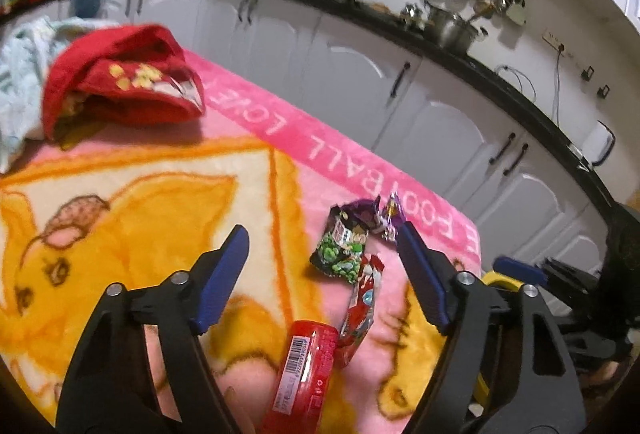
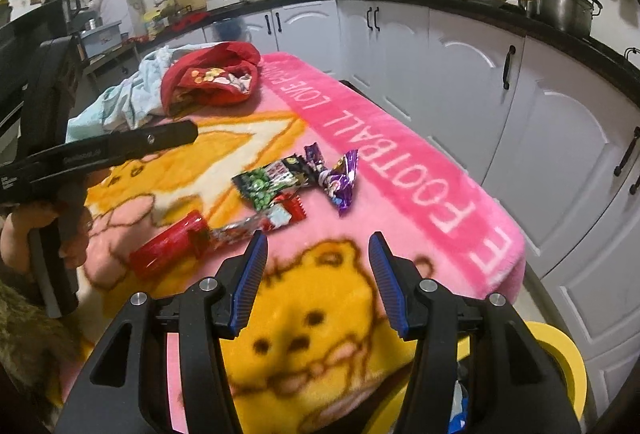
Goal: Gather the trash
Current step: 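Move both grippers back toward the remaining candy wrappers on the table, then grasp a green candy wrapper with the left gripper while the right grasps a purple wrapper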
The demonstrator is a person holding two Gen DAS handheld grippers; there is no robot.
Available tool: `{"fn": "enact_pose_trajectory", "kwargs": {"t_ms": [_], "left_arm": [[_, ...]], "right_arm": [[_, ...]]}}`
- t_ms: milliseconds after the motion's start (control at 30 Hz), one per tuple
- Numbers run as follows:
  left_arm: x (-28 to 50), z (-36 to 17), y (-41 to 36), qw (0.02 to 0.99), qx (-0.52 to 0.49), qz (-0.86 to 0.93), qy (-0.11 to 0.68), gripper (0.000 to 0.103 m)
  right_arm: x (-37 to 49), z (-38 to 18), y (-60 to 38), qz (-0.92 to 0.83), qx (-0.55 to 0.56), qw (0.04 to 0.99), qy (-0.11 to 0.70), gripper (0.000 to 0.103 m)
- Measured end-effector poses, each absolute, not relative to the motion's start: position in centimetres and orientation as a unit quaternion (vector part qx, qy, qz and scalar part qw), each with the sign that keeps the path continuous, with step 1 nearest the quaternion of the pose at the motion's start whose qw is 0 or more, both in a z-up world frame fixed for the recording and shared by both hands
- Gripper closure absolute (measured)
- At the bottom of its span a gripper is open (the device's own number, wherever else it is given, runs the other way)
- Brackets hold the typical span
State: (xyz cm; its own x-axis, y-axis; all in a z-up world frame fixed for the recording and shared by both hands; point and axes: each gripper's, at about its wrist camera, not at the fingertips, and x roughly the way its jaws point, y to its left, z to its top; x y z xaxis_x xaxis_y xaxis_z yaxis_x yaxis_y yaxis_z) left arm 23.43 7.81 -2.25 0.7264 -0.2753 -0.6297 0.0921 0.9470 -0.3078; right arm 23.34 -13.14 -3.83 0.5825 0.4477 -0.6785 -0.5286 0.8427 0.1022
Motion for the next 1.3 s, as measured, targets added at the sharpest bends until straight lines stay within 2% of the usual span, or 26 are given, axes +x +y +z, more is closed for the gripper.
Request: {"fn": "enact_pose_trajectory", "kwargs": {"t_ms": [333,567,733,800,833,900,967,1067,1300], "left_arm": [[28.0,-5.5,8.2,0.876,-0.155,-0.149,0.431,0.045],[29.9,-7.3,8.2,0.857,-0.164,-0.159,0.462,0.050],[30.5,-8.1,7.6,0.848,-0.163,-0.170,0.474,0.059],[30.6,-8.5,7.3,0.845,-0.159,-0.173,0.480,0.068],[30.7,-8.7,7.2,0.844,-0.155,-0.172,0.483,0.072],[30.8,-9.0,7.1,0.846,-0.140,-0.166,0.487,0.090],[30.7,-9.1,7.2,0.846,-0.142,-0.168,0.486,0.096],[30.3,-8.9,7.2,0.851,-0.128,-0.166,0.481,0.101],[28.7,-6.8,8.1,0.879,-0.125,-0.140,0.439,0.102]], "right_arm": [[28.9,-6.1,-11.9,0.252,-0.047,0.884,0.391,0.052],[32.8,-7.8,-10.9,0.254,-0.015,0.872,0.417,0.054],[34.8,-8.7,-10.3,0.264,0.005,0.859,0.438,0.067],[35.1,-9.0,-10.2,0.269,0.007,0.855,0.444,0.087],[35.1,-9.0,-10.2,0.270,0.005,0.854,0.445,0.092],[35.0,-9.0,-10.2,0.272,0.003,0.854,0.443,0.092],[34.8,-9.0,-10.2,0.273,-0.002,0.857,0.438,0.094],[34.3,-8.8,-10.3,0.269,-0.005,0.861,0.432,0.095],[32.1,-7.6,-11.7,0.260,-0.014,0.877,0.403,0.095]]}}
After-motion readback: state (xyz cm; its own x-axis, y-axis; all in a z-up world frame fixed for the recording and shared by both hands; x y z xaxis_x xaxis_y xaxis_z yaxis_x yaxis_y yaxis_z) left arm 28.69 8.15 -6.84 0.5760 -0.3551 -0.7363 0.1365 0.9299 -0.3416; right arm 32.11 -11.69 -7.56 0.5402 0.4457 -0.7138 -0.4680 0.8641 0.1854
